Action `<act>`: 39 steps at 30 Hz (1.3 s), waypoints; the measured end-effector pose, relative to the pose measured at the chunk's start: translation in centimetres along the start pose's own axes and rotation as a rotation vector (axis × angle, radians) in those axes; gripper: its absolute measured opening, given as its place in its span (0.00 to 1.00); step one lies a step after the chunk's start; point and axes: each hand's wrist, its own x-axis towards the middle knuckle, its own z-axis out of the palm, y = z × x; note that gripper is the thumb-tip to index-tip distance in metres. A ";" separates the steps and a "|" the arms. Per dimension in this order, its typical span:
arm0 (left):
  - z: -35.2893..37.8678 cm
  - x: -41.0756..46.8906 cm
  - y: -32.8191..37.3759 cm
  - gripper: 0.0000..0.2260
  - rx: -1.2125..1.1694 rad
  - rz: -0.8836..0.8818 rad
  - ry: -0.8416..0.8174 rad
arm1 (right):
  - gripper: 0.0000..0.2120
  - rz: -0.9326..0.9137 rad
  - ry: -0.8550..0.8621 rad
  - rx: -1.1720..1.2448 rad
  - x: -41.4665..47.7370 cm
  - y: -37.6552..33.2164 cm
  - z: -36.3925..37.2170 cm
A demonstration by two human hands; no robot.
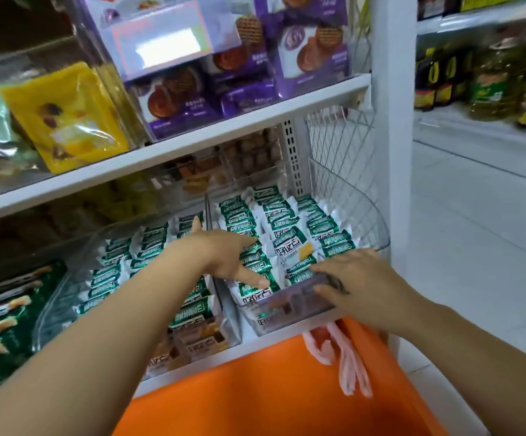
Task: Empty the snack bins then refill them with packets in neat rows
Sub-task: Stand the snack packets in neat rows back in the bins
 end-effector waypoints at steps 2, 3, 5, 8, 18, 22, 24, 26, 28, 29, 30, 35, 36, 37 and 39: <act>-0.3 0.1 0.1 0.53 0.000 -0.001 -0.041 | 0.18 -0.002 0.015 0.001 -0.1 0.1 0.0; -0.6 0.0 0.1 0.54 -0.017 0.002 -0.073 | 0.18 -0.001 0.018 -0.002 -0.2 0.1 0.0; -1.4 -0.1 0.1 0.55 -0.052 0.002 -0.128 | 0.17 0.000 0.022 0.000 -0.2 -0.1 -0.1; -2.4 0.4 1.2 0.45 -0.044 0.004 -0.027 | 0.15 0.032 0.030 0.185 0.9 -0.1 -0.9; -1.1 5.4 4.1 0.33 -0.096 0.129 0.371 | 0.31 0.082 -0.080 0.285 6.9 1.6 -0.4; -1.0 5.7 3.6 0.30 -0.102 0.108 0.431 | 0.27 0.069 -0.066 0.223 8.3 2.9 -0.5; -0.7 5.6 3.1 0.30 -0.089 0.096 0.449 | 0.25 0.080 -0.067 0.224 8.7 3.4 -0.6; -0.4 5.5 2.6 0.31 -0.099 0.100 0.446 | 0.23 0.073 -0.044 0.231 9.1 3.5 -0.6; -0.1 5.5 2.2 0.30 -0.118 0.112 0.453 | 0.22 0.068 -0.021 0.244 9.5 3.3 -0.4; 0.1 5.6 2.1 0.30 -0.129 0.119 0.472 | 0.22 0.068 -0.011 0.251 9.7 3.1 -0.2; 0.3 5.7 2.1 0.29 -0.144 0.123 0.496 | 0.22 0.067 -0.006 0.256 9.8 2.9 0.0; 0.2 6.2 1.9 0.30 -0.299 0.164 0.450 | 0.23 0.035 -0.024 0.224 9.9 2.9 0.6; -0.3 6.2 1.8 0.32 -0.360 0.174 0.435 | 0.27 0.029 -0.032 0.227 9.9 3.0 0.5; -0.8 6.2 1.7 0.34 -0.410 0.172 0.426 | 0.35 0.026 -0.047 0.242 10.0 3.2 0.4; -1.4 6.3 1.7 0.38 -0.409 0.136 0.400 | 0.51 0.033 -0.091 0.305 10.2 3.4 0.3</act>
